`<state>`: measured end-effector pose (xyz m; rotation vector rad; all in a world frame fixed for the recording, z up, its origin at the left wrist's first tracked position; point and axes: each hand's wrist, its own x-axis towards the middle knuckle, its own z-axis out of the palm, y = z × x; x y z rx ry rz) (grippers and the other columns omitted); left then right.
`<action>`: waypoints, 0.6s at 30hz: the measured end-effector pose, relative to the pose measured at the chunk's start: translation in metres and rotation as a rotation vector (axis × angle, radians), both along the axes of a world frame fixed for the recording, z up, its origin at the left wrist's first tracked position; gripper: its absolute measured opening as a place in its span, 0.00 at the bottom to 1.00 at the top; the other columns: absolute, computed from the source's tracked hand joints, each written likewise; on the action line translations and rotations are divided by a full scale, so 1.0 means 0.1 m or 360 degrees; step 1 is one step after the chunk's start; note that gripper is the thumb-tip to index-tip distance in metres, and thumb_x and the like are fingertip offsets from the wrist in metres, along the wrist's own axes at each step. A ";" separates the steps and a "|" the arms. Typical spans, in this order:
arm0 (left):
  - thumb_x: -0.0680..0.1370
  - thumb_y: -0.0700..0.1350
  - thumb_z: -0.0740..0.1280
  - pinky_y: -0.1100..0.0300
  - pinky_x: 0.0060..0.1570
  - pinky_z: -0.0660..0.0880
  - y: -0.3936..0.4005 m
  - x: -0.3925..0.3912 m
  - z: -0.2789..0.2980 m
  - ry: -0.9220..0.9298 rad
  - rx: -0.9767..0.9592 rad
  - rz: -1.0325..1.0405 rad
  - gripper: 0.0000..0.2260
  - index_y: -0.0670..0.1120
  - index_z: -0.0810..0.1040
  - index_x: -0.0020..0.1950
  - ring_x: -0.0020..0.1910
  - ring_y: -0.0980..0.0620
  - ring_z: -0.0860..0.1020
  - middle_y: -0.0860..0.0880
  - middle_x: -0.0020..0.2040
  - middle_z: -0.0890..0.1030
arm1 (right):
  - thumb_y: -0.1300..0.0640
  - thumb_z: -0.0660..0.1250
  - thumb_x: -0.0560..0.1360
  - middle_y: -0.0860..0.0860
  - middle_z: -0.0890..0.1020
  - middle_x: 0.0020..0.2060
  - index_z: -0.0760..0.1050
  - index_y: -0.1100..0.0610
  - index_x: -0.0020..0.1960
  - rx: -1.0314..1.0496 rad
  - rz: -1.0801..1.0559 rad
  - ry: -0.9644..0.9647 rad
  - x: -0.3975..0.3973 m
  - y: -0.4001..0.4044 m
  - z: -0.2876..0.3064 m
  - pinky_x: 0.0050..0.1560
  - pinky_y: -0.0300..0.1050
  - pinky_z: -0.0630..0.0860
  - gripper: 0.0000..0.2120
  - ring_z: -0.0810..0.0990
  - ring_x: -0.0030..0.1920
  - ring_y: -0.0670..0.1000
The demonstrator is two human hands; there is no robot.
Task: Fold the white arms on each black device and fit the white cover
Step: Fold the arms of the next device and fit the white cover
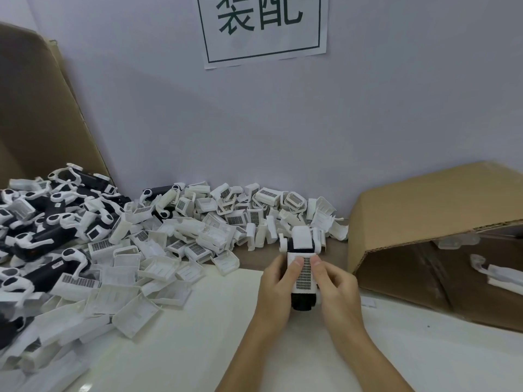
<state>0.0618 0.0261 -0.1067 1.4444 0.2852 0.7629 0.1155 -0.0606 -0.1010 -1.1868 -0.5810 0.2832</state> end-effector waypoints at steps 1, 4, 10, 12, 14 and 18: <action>0.76 0.50 0.66 0.56 0.47 0.79 -0.01 0.01 0.00 -0.0006 -0.0027 -0.0001 0.13 0.43 0.82 0.53 0.45 0.50 0.83 0.47 0.44 0.85 | 0.49 0.65 0.76 0.52 0.87 0.41 0.87 0.51 0.46 0.0002 -0.0035 -0.0001 0.00 0.01 0.00 0.39 0.37 0.80 0.12 0.86 0.43 0.49; 0.79 0.48 0.66 0.57 0.46 0.79 -0.03 0.02 0.02 -0.0029 -0.0118 0.0007 0.09 0.45 0.82 0.52 0.45 0.51 0.83 0.47 0.44 0.85 | 0.46 0.67 0.73 0.52 0.87 0.42 0.86 0.51 0.47 0.0029 -0.0069 0.0019 -0.03 0.02 0.02 0.39 0.37 0.80 0.13 0.87 0.44 0.49; 0.78 0.56 0.62 0.55 0.41 0.78 -0.07 0.05 0.02 0.0012 0.0038 0.0231 0.20 0.40 0.81 0.51 0.41 0.48 0.82 0.39 0.45 0.84 | 0.40 0.67 0.71 0.55 0.87 0.43 0.87 0.52 0.48 -0.0004 0.0046 0.0220 -0.06 0.06 0.03 0.41 0.40 0.81 0.18 0.87 0.46 0.52; 0.79 0.56 0.60 0.47 0.45 0.79 -0.07 0.05 0.02 0.0024 0.0085 0.0280 0.22 0.39 0.81 0.52 0.44 0.41 0.83 0.39 0.46 0.84 | 0.40 0.69 0.69 0.57 0.87 0.44 0.87 0.54 0.47 -0.0007 0.0076 0.0295 -0.05 0.06 0.03 0.44 0.44 0.83 0.19 0.87 0.47 0.55; 0.79 0.56 0.58 0.44 0.49 0.78 -0.08 0.05 0.02 0.0037 0.0123 0.0305 0.22 0.39 0.82 0.53 0.47 0.39 0.82 0.39 0.47 0.85 | 0.40 0.70 0.69 0.59 0.87 0.43 0.87 0.56 0.46 -0.0001 0.0084 0.0327 -0.04 0.06 0.03 0.45 0.46 0.84 0.20 0.87 0.46 0.56; 0.78 0.59 0.57 0.48 0.42 0.76 -0.10 0.04 0.03 0.0073 0.0173 0.0308 0.24 0.40 0.81 0.50 0.40 0.46 0.81 0.39 0.43 0.83 | 0.43 0.71 0.68 0.59 0.87 0.41 0.86 0.59 0.43 0.0020 0.0086 0.0410 -0.02 0.05 0.02 0.39 0.46 0.83 0.19 0.87 0.42 0.55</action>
